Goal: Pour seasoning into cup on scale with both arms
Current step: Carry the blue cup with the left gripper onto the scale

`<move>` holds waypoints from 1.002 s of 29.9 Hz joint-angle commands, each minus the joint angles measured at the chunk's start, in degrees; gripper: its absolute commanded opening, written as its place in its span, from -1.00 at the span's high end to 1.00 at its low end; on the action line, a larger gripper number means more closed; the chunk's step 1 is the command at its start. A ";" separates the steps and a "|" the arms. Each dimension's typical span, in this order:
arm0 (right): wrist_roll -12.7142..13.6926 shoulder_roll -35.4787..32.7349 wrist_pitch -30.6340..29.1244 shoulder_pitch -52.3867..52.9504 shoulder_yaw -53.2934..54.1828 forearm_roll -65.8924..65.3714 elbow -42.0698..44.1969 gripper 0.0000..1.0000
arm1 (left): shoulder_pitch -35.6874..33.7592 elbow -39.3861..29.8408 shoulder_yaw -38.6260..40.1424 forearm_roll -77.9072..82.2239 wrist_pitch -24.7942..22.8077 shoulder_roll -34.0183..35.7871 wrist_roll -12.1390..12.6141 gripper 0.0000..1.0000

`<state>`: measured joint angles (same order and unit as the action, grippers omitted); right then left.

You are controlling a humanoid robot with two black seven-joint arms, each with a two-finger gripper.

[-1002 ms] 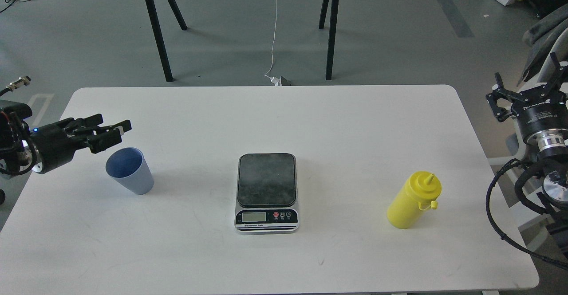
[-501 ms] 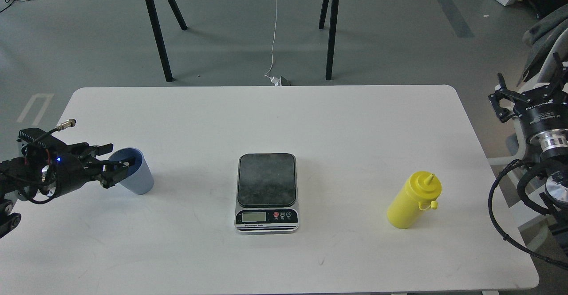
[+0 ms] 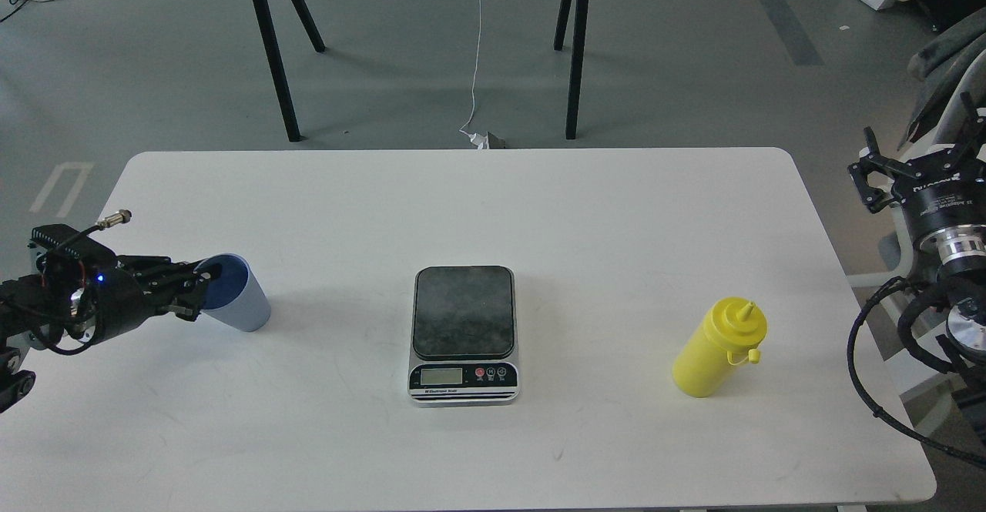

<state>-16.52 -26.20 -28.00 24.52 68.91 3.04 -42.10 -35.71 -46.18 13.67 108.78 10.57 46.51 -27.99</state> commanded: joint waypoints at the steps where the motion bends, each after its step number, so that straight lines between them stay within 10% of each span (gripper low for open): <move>1: 0.00 -0.08 0.00 0.00 -0.01 0.04 0.00 -1.00 | -3.83 -4.25 -0.22 -2.42 -0.55 0.77 -0.01 0.89; 11: 0.00 -2.37 0.00 -0.70 0.26 0.04 -0.35 -1.00 | -20.52 -22.19 0.04 -3.49 -18.72 2.10 -0.01 0.89; 18: 0.00 -3.16 0.00 -2.72 2.28 0.04 -1.32 -1.00 | -24.31 -22.82 -0.48 1.59 -27.61 -11.42 -0.01 0.89; 30: 0.09 -4.13 0.00 -4.04 5.00 0.12 -1.58 -1.00 | -24.49 -15.53 -7.17 15.76 -28.94 -22.78 -0.01 0.84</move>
<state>-16.48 -30.31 -28.00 20.52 73.60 3.16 -43.66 -60.19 -62.92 6.86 123.87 -18.36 24.01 -28.02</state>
